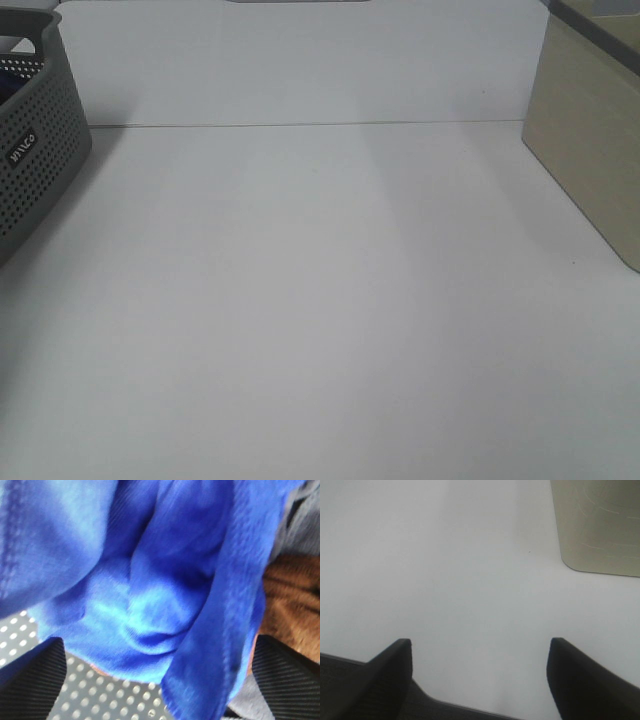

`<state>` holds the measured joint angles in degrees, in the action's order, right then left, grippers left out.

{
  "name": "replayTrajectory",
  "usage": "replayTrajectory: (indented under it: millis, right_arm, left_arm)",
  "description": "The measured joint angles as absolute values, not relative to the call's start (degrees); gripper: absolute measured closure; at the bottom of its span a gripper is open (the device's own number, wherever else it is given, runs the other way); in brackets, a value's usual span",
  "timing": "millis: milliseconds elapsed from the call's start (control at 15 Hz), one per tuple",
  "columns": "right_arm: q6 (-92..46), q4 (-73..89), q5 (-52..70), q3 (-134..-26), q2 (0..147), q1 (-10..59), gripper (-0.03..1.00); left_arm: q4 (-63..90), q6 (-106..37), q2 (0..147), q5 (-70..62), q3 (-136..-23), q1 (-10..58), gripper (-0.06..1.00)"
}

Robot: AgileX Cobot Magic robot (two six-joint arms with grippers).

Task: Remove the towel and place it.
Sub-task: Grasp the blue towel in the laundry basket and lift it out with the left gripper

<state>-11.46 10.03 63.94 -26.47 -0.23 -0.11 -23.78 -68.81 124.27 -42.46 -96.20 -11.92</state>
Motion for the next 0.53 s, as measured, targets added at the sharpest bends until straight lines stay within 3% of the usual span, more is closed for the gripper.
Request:
replayTrajectory:
  millis: [133, 267, 333, 400, 533]
  right_arm:
    - [-11.5, 10.0, 63.9, -26.5, -0.2, -0.1, 0.23]
    - [-11.5, 10.0, 63.9, -26.5, -0.2, -0.1, 0.23]
    - [-11.5, 10.0, 63.9, -26.5, -0.2, -0.1, 0.23]
    - [-11.5, 10.0, 63.9, -26.5, -0.2, -0.1, 0.23]
    - [-11.5, 10.0, 63.9, -26.5, -0.2, -0.1, 0.23]
  left_arm:
    - [-23.6, -68.8, 124.5, -42.5, -96.2, -11.9, 0.02]
    - [-23.3, -69.5, 124.5, -42.8, -96.2, -11.9, 0.16]
    - [-23.2, -70.8, 124.5, -43.4, -96.2, -11.9, 0.28]
    - [-23.0, -72.0, 124.5, -43.8, -96.2, -11.9, 0.55]
    - [-22.9, -71.9, 124.5, -43.9, -96.2, -11.9, 0.81]
